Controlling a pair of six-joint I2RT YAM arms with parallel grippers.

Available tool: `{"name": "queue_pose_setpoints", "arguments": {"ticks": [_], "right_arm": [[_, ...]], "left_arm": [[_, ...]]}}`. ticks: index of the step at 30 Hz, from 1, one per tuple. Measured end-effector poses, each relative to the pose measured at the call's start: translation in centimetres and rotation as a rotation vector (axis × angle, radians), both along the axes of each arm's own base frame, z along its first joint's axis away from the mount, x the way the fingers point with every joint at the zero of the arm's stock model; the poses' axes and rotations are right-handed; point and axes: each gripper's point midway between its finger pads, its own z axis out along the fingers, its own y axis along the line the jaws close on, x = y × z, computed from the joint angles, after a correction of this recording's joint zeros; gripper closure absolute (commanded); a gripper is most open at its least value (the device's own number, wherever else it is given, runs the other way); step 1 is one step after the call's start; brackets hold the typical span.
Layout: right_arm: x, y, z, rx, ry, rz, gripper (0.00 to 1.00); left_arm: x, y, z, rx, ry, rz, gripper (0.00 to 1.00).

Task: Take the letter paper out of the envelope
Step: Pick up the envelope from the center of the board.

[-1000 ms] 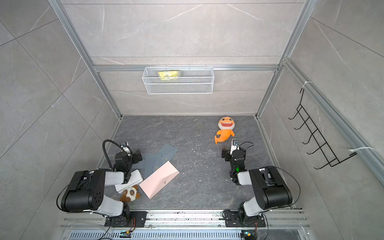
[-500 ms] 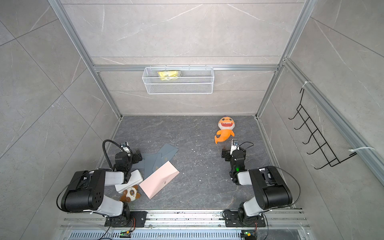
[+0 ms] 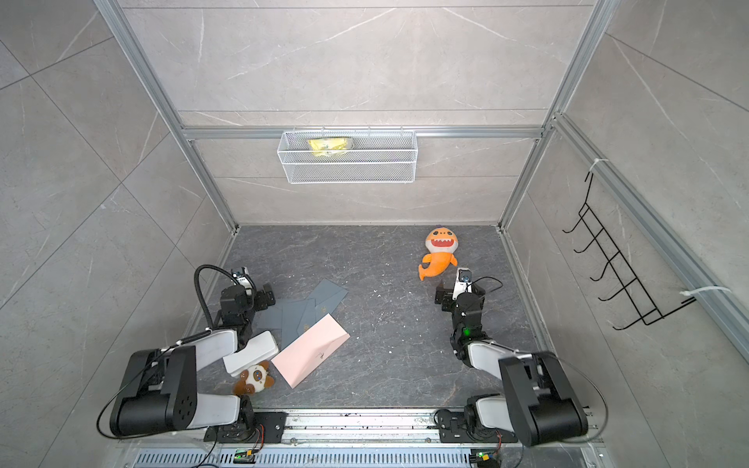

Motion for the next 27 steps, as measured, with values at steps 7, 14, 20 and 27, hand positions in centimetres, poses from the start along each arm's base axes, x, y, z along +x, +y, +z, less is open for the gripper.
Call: {"name": "queue_pose_setpoints", "arguments": {"ticks": [7,14,20,27], "right_arm": [[1.7,2.1,20.2,0.026,-0.272,-0.011,0.0],[-2.5,1.7,41.8,0.361,-0.442,0.018,0.0],[-2.0,3.7,37.4,0.459,-0.151,0.067,0.09],[-2.6,12.9,25.1,0.404,0.362,0.147,0.12]], "left_arm": [[2.3,-2.5,12.2,0.089,-0.173,-0.009,0.0],[1.9,-5.2,28.7,-0.086,-0.362,0.007,0.0],[1.1,-7.0,30.6,-0.305,-0.277,-0.138,0.03],[-0.6,-15.8,18.6,-0.302,0.245,-0.358,0.11]]}}
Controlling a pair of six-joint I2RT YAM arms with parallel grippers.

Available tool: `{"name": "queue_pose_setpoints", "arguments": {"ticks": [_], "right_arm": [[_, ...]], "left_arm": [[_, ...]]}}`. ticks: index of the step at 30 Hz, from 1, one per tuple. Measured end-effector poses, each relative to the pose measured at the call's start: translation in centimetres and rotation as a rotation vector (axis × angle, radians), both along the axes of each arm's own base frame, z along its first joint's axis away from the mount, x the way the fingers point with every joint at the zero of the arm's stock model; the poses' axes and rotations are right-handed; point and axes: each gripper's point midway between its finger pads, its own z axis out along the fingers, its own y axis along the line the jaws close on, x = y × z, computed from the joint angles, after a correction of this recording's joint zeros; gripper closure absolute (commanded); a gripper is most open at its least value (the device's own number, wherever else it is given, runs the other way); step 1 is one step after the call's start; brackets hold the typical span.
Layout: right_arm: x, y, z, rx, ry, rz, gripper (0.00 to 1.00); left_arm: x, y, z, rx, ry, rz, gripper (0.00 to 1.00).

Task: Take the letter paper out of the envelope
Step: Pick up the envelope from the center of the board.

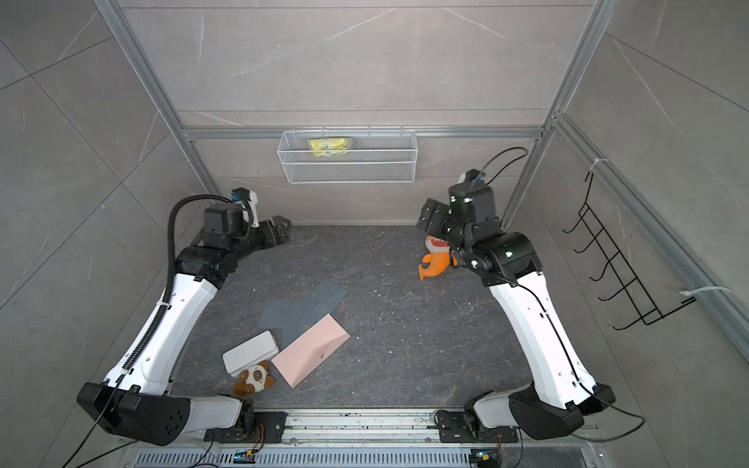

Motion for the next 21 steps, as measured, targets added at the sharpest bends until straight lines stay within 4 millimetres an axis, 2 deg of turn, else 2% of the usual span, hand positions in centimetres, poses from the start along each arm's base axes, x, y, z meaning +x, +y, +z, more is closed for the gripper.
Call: {"name": "queue_pose_setpoints", "arguments": {"ticks": [1,3,6,9,12,16,21], "right_arm": [[-1.0,1.2,-1.3,-0.004,0.047,0.027,0.12],[-2.7,3.1,-3.3,-0.002,0.114,0.062,0.13],[-4.9,5.2,-6.4,0.003,0.21,0.084,0.13],[-6.7,7.1,-9.4,0.026,0.303,0.091,0.15],[-8.2,8.4,-12.6,0.045,0.398,0.087,0.17],[-9.6,8.8,-16.2,0.056,0.507,0.064,0.18],[-10.2,9.2,-17.7,0.085,0.559,0.059,0.2]], "left_arm": [[-1.4,-1.0,-2.2,0.022,0.078,-0.044,0.13],[-3.9,-2.4,-5.3,0.055,0.188,-0.113,0.16],[-7.6,-3.4,-8.8,0.086,0.316,-0.197,0.24],[-10.7,-4.0,-11.0,0.09,0.397,-0.266,0.28],[-13.3,-5.1,-12.8,0.106,0.453,-0.344,0.27],[-16.0,-6.8,-15.9,0.158,0.523,-0.437,0.27],[-16.7,-8.2,-19.6,0.24,0.609,-0.491,0.32]]}}
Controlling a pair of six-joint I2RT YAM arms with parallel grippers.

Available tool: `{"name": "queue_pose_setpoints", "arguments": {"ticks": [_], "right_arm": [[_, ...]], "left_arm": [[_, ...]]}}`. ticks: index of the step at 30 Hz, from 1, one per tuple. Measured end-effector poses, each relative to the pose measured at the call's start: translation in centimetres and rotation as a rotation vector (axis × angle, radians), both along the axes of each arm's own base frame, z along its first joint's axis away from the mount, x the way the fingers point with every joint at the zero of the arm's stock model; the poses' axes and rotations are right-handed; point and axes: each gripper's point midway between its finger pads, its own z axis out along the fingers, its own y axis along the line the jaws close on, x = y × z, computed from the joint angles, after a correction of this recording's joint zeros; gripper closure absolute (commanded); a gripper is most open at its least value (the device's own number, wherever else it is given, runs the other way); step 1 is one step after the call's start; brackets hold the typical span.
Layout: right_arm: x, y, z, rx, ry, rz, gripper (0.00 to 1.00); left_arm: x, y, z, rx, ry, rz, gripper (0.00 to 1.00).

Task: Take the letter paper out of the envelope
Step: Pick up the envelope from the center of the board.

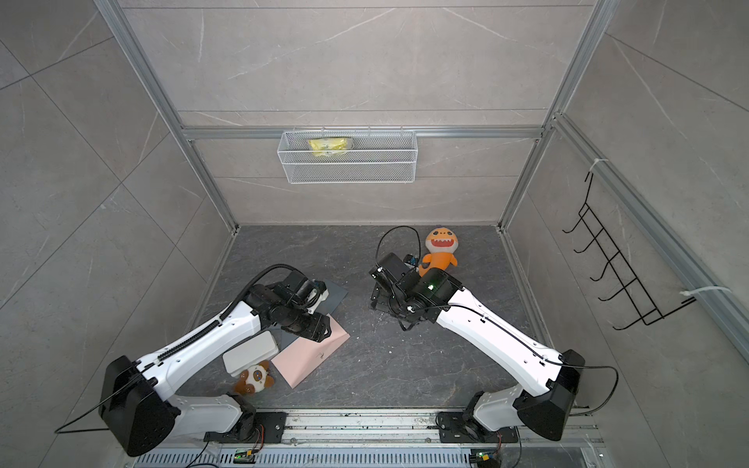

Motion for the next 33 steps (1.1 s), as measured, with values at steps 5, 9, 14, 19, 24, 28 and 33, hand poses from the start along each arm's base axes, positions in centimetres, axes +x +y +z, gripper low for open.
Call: {"name": "queue_pose_setpoints", "arguments": {"ticks": [5,9,14,19,24,28,33], "right_arm": [[-1.3,-0.5,-2.5,0.003,0.066,-0.021,0.22],[-2.4,-1.1,-3.8,0.019,0.109,-0.049,0.23],[-2.6,-1.3,-4.1,0.043,0.127,-0.076,0.25],[-2.7,-1.2,-4.6,0.056,0.14,-0.094,0.28],[-2.7,-1.2,-5.0,0.065,0.154,-0.106,0.3],[-2.7,-1.4,-5.4,0.065,0.163,-0.114,0.31],[-2.6,-1.7,-5.7,0.062,0.168,-0.128,0.33]], "left_arm": [[0.4,-0.8,-3.2,0.07,0.047,-0.032,0.35],[0.6,-1.2,-4.2,0.078,0.06,-0.048,0.42],[0.2,-1.8,-6.3,0.115,0.103,-0.083,0.49],[-0.2,-2.3,-7.9,0.137,0.132,-0.103,0.56],[-0.3,-2.5,-8.8,0.148,0.147,-0.111,0.71],[-0.3,-2.8,-8.8,0.138,0.148,-0.106,0.84],[-0.3,-3.0,-8.7,0.125,0.157,-0.087,0.98]]}}
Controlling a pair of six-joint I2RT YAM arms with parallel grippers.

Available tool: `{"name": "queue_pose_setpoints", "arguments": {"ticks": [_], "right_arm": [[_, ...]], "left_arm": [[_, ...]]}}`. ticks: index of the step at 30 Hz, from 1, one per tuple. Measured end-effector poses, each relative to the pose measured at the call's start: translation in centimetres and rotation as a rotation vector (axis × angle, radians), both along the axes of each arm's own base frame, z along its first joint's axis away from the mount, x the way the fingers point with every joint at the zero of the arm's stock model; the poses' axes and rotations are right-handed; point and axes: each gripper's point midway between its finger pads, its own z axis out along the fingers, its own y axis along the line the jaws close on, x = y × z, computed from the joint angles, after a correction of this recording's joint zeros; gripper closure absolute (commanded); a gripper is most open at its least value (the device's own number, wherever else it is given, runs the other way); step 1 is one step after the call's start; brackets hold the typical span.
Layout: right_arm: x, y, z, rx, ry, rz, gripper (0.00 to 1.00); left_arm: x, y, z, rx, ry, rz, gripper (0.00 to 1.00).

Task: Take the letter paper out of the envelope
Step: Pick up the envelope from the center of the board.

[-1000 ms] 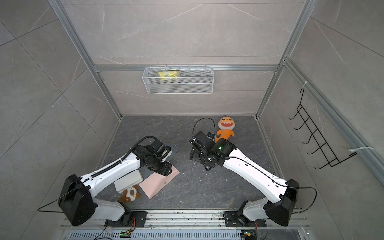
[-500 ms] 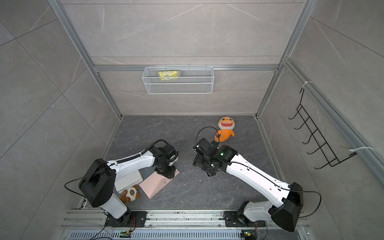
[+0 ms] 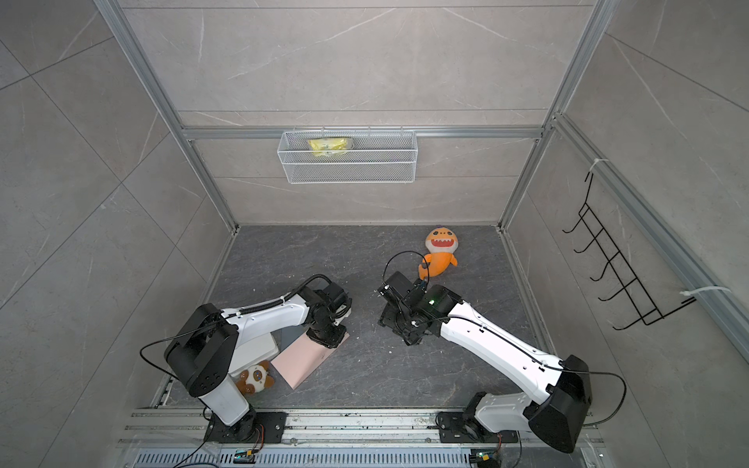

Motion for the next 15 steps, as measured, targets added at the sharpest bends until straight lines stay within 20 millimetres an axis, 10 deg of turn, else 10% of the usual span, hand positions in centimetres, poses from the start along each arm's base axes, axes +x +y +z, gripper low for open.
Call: {"name": "queue_pose_setpoints", "arguments": {"ticks": [8,15], "right_arm": [[0.6,0.0,0.7,0.018,-0.039,0.01,0.31],[2.6,0.6,4.5,0.031,-0.267,0.142,0.27]], "left_arm": [[1.9,-1.4,3.0,-0.022,-0.036,0.072,1.0],[7.7,-4.2,13.2,-0.098,-0.221,0.227,1.0]]}}
